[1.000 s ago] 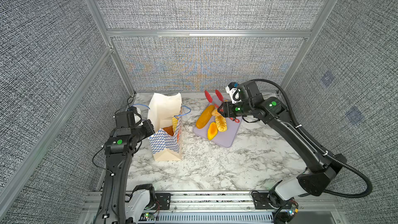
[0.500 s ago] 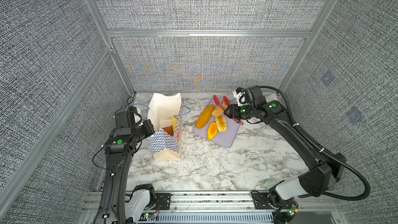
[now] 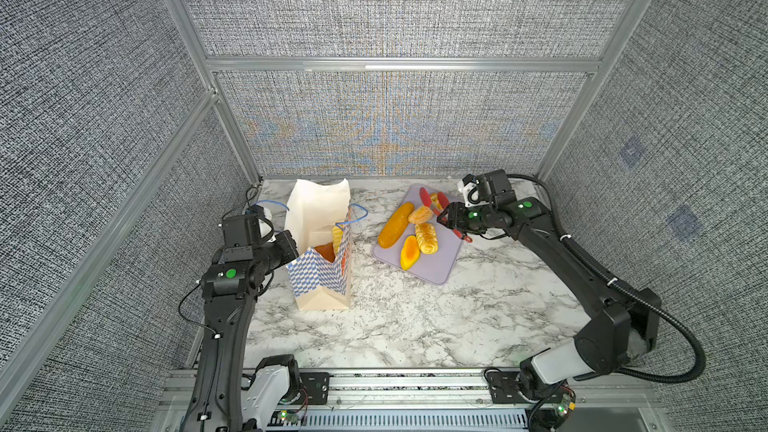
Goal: Place the fake bread into the paper bag
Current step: 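Move the empty tongs with the right gripper back over the tray, then lower the open tongs around the sugared bun on the tray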
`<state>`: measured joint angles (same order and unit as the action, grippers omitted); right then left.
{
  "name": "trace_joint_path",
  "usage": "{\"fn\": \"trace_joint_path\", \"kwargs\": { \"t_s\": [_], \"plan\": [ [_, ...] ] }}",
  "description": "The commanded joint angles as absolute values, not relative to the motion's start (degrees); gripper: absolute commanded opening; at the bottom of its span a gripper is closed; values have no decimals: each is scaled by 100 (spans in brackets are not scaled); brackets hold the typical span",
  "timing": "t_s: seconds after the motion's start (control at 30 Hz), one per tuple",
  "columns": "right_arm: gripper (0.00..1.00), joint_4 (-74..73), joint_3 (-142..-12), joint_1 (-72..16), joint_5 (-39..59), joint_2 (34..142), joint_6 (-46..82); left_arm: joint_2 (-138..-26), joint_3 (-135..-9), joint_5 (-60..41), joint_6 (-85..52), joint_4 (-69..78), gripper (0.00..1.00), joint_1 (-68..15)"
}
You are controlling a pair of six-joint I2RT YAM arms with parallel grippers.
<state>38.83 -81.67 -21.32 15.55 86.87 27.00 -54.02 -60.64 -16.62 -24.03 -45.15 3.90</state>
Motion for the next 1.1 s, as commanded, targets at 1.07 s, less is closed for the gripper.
{"fn": "trace_joint_path", "kwargs": {
  "t_s": [1.07],
  "plan": [
    [64, 2816, -7647, -1570, 2547, 9495, 3368, -5440, -6118, -1662, -2365, -4454, 4, 399]
  ]
}}
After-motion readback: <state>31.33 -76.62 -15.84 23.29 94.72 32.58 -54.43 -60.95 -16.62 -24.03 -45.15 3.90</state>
